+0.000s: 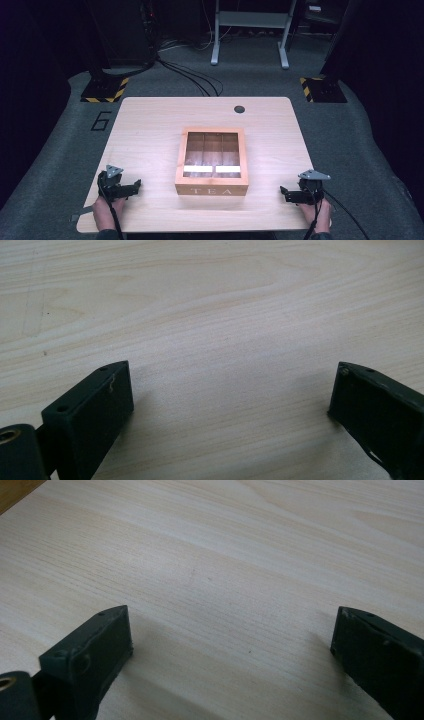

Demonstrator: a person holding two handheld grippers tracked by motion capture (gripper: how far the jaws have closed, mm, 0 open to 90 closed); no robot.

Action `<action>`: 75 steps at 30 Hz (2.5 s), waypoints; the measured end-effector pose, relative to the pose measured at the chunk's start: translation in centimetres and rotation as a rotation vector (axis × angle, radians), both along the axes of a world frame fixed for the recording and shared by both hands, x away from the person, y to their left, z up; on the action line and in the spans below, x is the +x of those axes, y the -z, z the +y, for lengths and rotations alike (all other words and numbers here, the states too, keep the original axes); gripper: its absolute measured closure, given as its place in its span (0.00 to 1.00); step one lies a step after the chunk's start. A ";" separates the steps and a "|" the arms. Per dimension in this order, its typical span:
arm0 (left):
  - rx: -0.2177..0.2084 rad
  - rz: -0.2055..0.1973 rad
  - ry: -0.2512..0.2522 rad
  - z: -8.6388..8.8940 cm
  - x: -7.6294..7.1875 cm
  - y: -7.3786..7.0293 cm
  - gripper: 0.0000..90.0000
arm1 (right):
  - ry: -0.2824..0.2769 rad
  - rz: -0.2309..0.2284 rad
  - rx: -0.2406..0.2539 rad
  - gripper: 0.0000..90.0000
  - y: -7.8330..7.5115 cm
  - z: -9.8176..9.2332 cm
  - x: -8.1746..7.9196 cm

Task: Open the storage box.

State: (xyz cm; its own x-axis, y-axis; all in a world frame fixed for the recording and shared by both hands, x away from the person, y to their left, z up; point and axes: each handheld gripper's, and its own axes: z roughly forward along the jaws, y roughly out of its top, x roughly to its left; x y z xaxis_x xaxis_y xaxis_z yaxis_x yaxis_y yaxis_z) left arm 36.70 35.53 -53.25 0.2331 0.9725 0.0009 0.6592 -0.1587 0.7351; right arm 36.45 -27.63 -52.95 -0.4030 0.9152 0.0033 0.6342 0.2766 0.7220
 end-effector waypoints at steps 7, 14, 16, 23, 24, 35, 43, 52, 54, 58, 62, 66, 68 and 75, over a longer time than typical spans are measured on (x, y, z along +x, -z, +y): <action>-0.001 0.001 0.001 0.0 0.0 0.0 0.04 | -0.005 0.017 0.032 0.00 -0.3 -0.1 0.0; -0.001 0.000 0.001 0.0 0.0 0.0 0.04 | -0.067 -0.013 0.079 0.00 -2.2 1.8 -1.1; -0.002 0.000 0.001 0.0 0.0 0.0 0.04 | -0.097 -0.026 0.098 0.00 -2.7 2.5 -1.3; -0.003 0.000 0.001 0.0 0.0 0.0 0.04 | -0.183 -0.040 0.151 0.00 -4.1 5.3 -2.1; -0.003 0.000 0.001 0.0 0.0 0.0 0.04 | -0.205 -0.044 0.152 0.00 -4.2 5.9 -2.1; 0.000 0.000 0.001 0.0 0.0 0.0 0.04 | -0.317 -0.040 0.182 0.00 -4.9 10.6 -1.8; -0.001 0.000 0.001 0.0 0.0 0.0 0.04 | -0.356 -0.036 0.155 0.00 -4.5 12.6 -1.2; -0.002 0.000 0.001 0.0 0.0 0.0 0.04 | -0.363 -0.072 0.158 0.17 -4.4 13.4 -1.4; -0.002 0.000 0.001 0.0 0.0 0.0 0.04 | -0.363 -0.079 0.162 0.21 -4.4 13.5 -1.4; -0.002 0.001 0.002 0.0 0.0 0.0 0.04 | -0.369 -0.097 0.168 0.30 -4.3 13.5 -1.5; -0.003 0.000 0.001 0.0 0.0 0.0 0.04 | -0.369 -0.102 0.168 0.35 -4.3 13.4 -1.6; -0.001 0.001 0.002 0.0 0.0 0.0 0.04 | -0.370 -0.108 0.175 0.40 -4.2 13.1 -1.8; -0.002 0.000 0.002 0.0 0.0 0.0 0.04 | -0.376 -0.110 0.177 0.40 -4.2 13.0 -1.9; -0.002 0.000 0.001 0.0 0.0 0.0 0.04 | -0.381 -0.117 0.202 0.44 -4.0 12.6 -2.0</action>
State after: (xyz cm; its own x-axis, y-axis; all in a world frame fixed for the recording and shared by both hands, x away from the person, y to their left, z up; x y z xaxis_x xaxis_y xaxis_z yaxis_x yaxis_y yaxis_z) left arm 36.72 35.55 -53.25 0.2339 0.9723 -0.0014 0.6589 -0.1574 0.7356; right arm 34.49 -15.01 -48.94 -0.7194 0.6871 0.1014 0.4252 0.3202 0.8466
